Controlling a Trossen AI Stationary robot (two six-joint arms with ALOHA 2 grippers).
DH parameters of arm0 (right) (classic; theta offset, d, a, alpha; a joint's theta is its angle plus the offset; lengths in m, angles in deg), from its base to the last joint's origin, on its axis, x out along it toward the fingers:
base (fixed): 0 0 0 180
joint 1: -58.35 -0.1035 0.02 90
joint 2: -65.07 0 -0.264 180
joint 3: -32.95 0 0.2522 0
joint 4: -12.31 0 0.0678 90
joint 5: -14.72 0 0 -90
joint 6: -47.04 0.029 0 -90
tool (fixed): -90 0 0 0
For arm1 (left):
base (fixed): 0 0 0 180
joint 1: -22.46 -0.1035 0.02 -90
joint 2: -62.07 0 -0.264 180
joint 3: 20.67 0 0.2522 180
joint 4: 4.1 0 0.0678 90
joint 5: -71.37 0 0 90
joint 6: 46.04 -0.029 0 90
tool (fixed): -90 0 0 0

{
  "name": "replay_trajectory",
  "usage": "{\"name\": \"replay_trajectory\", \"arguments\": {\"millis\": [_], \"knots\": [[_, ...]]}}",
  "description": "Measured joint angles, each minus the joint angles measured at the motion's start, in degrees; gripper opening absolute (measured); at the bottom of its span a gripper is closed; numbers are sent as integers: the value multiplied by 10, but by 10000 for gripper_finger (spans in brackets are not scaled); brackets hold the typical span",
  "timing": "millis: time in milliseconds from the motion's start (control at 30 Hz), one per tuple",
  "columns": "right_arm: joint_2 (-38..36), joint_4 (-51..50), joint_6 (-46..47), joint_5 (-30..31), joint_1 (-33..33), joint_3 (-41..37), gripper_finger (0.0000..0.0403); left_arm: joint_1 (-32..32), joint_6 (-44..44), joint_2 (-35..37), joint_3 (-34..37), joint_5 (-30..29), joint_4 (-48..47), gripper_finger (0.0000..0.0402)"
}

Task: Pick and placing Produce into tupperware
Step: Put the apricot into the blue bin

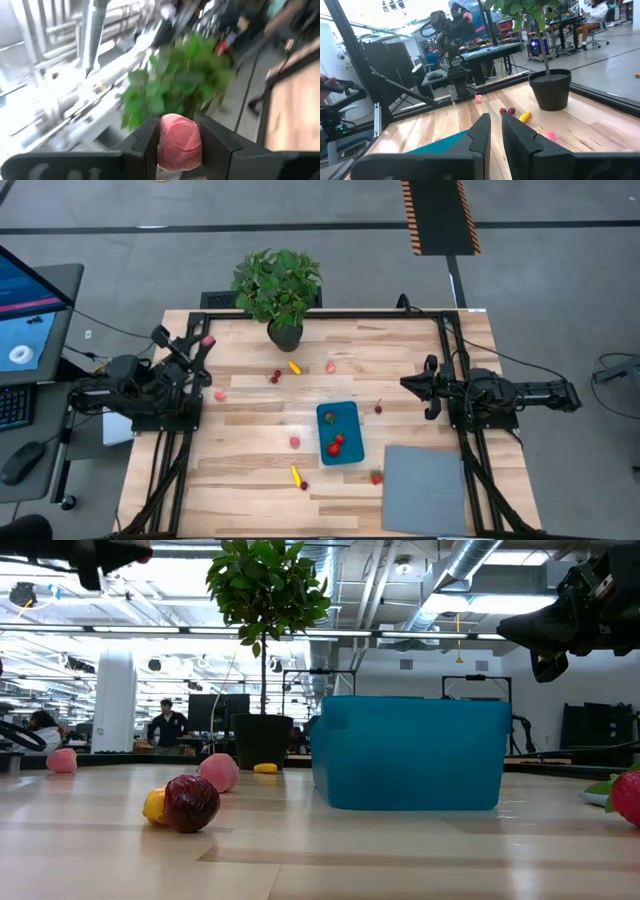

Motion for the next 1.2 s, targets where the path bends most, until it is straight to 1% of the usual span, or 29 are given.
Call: {"name": "replay_trajectory", "arguments": {"millis": [167,233,300,433,600,767,833,933,1000,1200], "knots": [[0,1,-1,10,0,0,69,0,-62,-20,0,-65,-6,99],[0,1,-3,11,0,0,69,0,-55,-30,0,-65,-3,99],[0,1,-4,12,0,0,69,0,-14,-39,0,-47,-3,99],[0,1,-4,12,0,0,69,0,121,-62,0,-12,-5,101],[0,1,-4,12,0,0,69,0,350,-95,0,20,-4,102],[0,1,-4,11,0,0,69,0,585,-131,0,117,0,100],[0,1,-4,11,0,0,69,0,665,-148,0,129,2,101],[0,1,-4,11,0,0,69,0,774,-180,0,130,-2,104],[0,1,-4,11,0,0,69,0,831,-205,0,136,-3,106],[0,1,-4,11,0,0,69,0,896,-302,0,175,10,101]]}}
